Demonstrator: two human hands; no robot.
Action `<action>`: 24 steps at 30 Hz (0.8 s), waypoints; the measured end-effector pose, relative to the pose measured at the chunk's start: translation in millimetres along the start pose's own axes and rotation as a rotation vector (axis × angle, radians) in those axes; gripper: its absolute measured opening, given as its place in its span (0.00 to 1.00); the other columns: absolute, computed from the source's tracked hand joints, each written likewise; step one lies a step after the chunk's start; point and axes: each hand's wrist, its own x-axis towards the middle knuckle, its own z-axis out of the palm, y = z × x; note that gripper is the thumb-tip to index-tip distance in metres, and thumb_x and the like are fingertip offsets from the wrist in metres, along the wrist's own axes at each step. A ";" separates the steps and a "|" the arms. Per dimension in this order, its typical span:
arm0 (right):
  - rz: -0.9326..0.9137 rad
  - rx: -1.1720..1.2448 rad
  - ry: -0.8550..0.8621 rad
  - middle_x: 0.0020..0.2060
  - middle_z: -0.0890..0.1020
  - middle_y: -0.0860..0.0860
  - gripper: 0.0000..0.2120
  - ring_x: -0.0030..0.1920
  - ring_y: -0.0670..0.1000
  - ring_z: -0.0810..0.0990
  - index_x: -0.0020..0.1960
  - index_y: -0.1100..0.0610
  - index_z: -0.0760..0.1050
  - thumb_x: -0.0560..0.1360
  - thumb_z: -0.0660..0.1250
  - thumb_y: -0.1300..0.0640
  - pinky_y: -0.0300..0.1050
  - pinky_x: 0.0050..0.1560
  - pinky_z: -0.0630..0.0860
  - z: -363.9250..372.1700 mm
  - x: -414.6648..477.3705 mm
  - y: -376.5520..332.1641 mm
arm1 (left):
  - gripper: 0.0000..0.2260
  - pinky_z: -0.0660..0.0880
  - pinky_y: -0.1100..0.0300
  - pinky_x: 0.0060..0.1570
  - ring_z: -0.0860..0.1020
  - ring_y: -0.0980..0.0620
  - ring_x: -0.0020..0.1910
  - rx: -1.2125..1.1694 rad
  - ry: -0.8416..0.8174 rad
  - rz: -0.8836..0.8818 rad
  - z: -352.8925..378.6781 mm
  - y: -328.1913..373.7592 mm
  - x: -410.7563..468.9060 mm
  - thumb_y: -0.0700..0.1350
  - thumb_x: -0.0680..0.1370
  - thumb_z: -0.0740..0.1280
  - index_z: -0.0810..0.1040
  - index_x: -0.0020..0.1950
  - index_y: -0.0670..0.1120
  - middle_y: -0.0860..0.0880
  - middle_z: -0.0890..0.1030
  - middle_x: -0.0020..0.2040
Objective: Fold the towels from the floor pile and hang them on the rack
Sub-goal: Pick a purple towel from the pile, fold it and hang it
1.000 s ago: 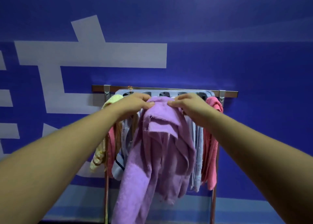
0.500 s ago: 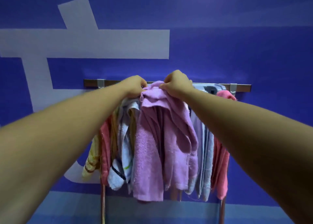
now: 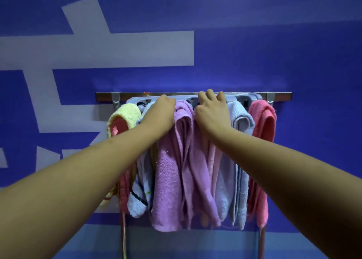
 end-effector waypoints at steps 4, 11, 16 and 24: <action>-0.036 0.050 0.043 0.37 0.79 0.52 0.13 0.40 0.56 0.78 0.33 0.56 0.83 0.66 0.60 0.61 0.48 0.40 0.64 -17.2 -9.4 -16.8 | 0.07 0.63 0.54 0.40 0.75 0.41 0.49 -0.359 -0.035 -0.217 -6.6 18.2 -17.6 0.39 0.79 0.59 0.77 0.49 0.41 0.40 0.80 0.50; 0.486 1.101 -0.355 0.41 0.82 0.55 0.11 0.44 0.56 0.78 0.42 0.58 0.78 0.75 0.57 0.60 0.46 0.41 0.68 -12.1 -28.5 -31.2 | 0.17 0.76 0.50 0.63 0.80 0.52 0.58 -0.944 -0.145 -0.386 14.8 4.3 -27.6 0.54 0.78 0.62 0.77 0.67 0.59 0.52 0.82 0.62; 0.667 1.393 -0.411 0.49 0.85 0.58 0.16 0.46 0.50 0.79 0.51 0.61 0.84 0.77 0.57 0.68 0.44 0.52 0.77 -15.7 -29.3 -16.8 | 0.27 0.73 0.54 0.63 0.77 0.53 0.61 -1.321 -0.189 -0.467 32.2 10.8 -30.2 0.60 0.74 0.65 0.70 0.72 0.54 0.47 0.76 0.68; 0.501 0.976 -0.425 0.50 0.77 0.49 0.13 0.49 0.50 0.75 0.62 0.57 0.73 0.78 0.65 0.60 0.40 0.48 0.65 15.6 -26.0 -18.2 | 0.42 0.62 0.48 0.75 0.66 0.52 0.75 -1.055 -0.302 -0.391 28.0 11.0 -27.3 0.75 0.64 0.61 0.57 0.76 0.67 0.54 0.64 0.78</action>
